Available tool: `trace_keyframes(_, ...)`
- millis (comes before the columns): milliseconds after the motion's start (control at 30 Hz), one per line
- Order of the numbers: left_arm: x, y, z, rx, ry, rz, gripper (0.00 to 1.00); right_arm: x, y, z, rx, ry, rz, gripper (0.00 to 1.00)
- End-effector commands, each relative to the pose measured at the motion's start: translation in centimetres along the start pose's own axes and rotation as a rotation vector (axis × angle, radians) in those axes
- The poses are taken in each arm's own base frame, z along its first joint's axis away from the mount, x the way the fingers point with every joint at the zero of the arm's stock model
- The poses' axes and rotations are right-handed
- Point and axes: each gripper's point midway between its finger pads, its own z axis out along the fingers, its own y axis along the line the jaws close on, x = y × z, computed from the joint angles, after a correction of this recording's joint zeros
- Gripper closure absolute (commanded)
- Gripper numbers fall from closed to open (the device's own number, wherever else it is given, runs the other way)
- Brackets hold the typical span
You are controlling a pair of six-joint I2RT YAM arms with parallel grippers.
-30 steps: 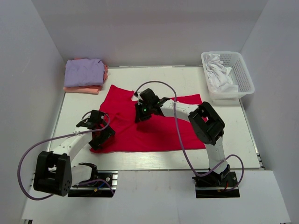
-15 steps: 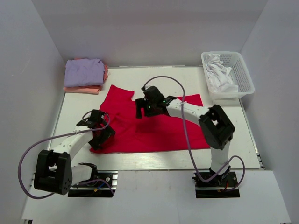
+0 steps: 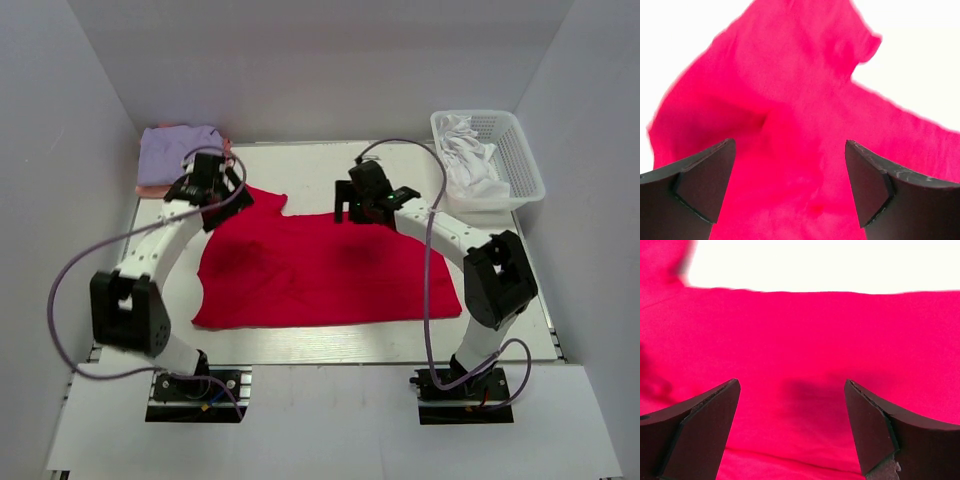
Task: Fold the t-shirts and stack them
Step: Fold the flattened tshirt in 1/3 of the way, then grap the side of the flattened tshirt furthest away from the robot with both arms
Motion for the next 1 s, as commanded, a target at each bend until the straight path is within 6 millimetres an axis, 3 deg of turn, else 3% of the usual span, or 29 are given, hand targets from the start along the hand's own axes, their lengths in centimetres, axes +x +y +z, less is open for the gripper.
trace_keyframes(0,-3.7,-1.7,4.5,-0.05,-0.073,0.137,0.0,-1.9,-5.0,-1.7,0.126,-0.045,0.041,0.1)
trace_keyframes(100,-7.8,-2.6,7.4,-0.125,-0.14,0.19,0.0,-2.5,-7.8,-2.3,0.176,-0.048,0.048,0.1)
trace_keyframes(133,-6.8,-2.2,10.5,-0.16,-0.091,0.223,0.0,-2.6,-8.6,-2.3,0.185,-0.044,0.049,0.1)
trace_keyframes(167,-8.3,-2.4,11.3,-0.177,-0.119,0.232,0.0,-2.9,-9.0,-2.7,0.185,-0.05,0.042,0.1)
trace_keyframes(267,-10.2,-3.1,14.4,-0.187,-0.182,0.323,0.0,-3.2,-10.4,-2.9,0.202,-0.048,0.049,0.1)
trace_keyframes(300,-9.7,-2.8,16.2,-0.198,-0.167,0.371,0.0,-3.3,-10.6,-2.8,0.198,-0.048,0.052,0.1)
trace_keyframes(367,-10.4,-3.6,17.3,-0.182,-0.197,0.374,0.0,-3.5,-11.1,-2.4,0.188,-0.036,0.066,0.1)
trace_keyframes(400,-10.0,-3.1,18.4,-0.208,-0.188,0.379,0.0,-3.2,-11.5,-2.2,0.188,-0.019,0.065,0.1)
trace_keyframes(500,-11.0,-3.2,19.6,-0.206,-0.235,0.339,0.0,-2.1,-12.1,-0.9,0.186,0.034,0.072,0.1)
trace_keyframes(667,-10.2,-3.5,22.2,-0.187,-0.208,0.376,0.04,-1.4,-13.4,-0.2,0.199,0.062,0.1,0.1)
trace_keyframes(767,-9.6,-3.6,22.6,-0.178,-0.178,0.375,0.16,-1.7,-13.9,-0.3,0.207,0.055,0.112,0.1)
trace_keyframes(800,-9.2,-3.5,23.0,-0.174,-0.165,0.377,0.24,-1.8,-14.0,-0.3,0.208,0.055,0.113,0.1)
trace_keyframes(833,-8.0,-2.8,23.5,-0.179,-0.132,0.386,0.3,-1.9,-14.2,-0.3,0.213,0.05,0.117,0.1)
trace_keyframes(967,-7.1,-2.1,22.7,-0.177,-0.134,0.348,0.45,-2.1,-15.6,-0.2,0.27,0.035,0.13,0.1)
